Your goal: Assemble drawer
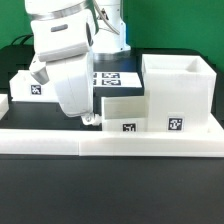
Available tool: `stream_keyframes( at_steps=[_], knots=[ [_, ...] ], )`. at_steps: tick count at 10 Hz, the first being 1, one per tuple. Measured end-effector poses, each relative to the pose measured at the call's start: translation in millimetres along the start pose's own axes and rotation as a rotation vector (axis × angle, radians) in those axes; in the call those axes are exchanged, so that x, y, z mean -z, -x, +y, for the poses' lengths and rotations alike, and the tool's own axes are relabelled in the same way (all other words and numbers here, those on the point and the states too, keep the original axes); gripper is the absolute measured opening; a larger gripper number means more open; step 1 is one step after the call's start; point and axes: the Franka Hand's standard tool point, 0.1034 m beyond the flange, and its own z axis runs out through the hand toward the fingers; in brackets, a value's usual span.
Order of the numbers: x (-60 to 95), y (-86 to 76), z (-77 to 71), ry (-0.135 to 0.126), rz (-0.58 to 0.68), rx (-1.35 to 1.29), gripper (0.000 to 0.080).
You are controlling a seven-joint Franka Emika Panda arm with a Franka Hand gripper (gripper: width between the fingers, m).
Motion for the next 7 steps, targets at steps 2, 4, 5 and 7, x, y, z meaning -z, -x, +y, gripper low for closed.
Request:
stream_keyframes(
  at_steps=[2,4,5,7],
  knots=[
    [-4.3,-10.2,1.2,-0.003,0.005,0.005,0.0649],
    [-5.1,-21.9,6.0,0.01,0.002,-0.001,0.0649],
    [-4.7,-23.8,9.2,0.023,-0.017,-0.018,0.0649],
    [-6.8,-18.1,7.1,0.032,-0.026,-0.031,0.0649]
  ],
)
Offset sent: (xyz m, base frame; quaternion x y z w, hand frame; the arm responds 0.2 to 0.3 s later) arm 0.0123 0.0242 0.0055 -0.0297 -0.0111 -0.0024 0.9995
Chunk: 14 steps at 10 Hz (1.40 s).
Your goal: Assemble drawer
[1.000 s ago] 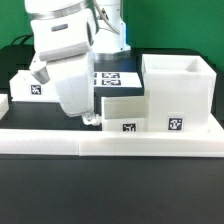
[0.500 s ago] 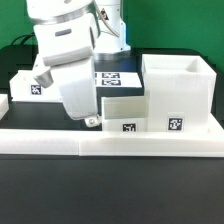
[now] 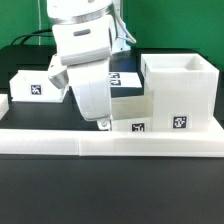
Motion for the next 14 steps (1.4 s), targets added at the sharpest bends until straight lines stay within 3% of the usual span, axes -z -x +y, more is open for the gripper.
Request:
stream_keyframes(
  at_steps=[1,2,4,6,7,8,14],
  knots=[
    [0.2,10.0,-4.9,-0.019,0.004,0.002,0.0649],
    [0.1,12.6,-5.6,-0.021,0.004,-0.005,0.0649],
    [-0.5,11.5,-5.6,-0.022,0.003,-0.001,0.0649],
    [-4.0,1.5,-6.9,-0.04,-0.026,0.101,0.0649],
    [-3.5,-1.3,-6.4,-0.04,-0.04,0.12,0.0649],
    [-0.9,-0.4,-7.1,-0.02,-0.042,0.087,0.0649],
    [-5.4,-3.0,-7.1,-0.032,-0.091,0.16,0.0649]
  ],
)
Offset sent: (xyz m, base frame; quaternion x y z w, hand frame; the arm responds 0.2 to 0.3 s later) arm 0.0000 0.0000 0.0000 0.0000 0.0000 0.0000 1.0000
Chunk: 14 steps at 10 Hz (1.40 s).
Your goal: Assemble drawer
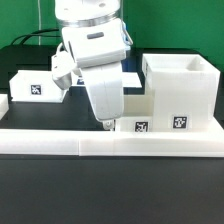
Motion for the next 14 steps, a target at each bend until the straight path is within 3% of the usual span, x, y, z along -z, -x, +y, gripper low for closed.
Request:
stream_keyframes(
  at_steps=[5,7,10,14],
  knots=[
    [-0.1,2.3,-1.2,-0.006,-0.023,-0.01,0.0649],
    [0.5,10.5,-4.9,0.029,-0.027,-0.007,0.0649],
    [-6.1,33.9,-32.2,0.02,-0.021,-0.023,0.0649],
    [-20.0,27.3,-50.0,0.01,-0.014,-0.046,0.0649]
  ],
)
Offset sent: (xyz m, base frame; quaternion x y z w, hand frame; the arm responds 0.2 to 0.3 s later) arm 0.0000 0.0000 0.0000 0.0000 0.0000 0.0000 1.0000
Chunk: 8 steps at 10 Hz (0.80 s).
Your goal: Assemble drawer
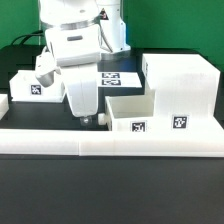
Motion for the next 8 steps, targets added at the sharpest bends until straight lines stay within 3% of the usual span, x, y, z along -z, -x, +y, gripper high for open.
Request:
stream_keyframes(
  at_steps=[4,8],
  knots=[
    [-5.7,-27.9,11.2,-0.003,-0.004,-0.103,0.0649],
    [-2.5,-28.1,16.6,-0.002,-0.013,-0.171,0.0649]
  ],
)
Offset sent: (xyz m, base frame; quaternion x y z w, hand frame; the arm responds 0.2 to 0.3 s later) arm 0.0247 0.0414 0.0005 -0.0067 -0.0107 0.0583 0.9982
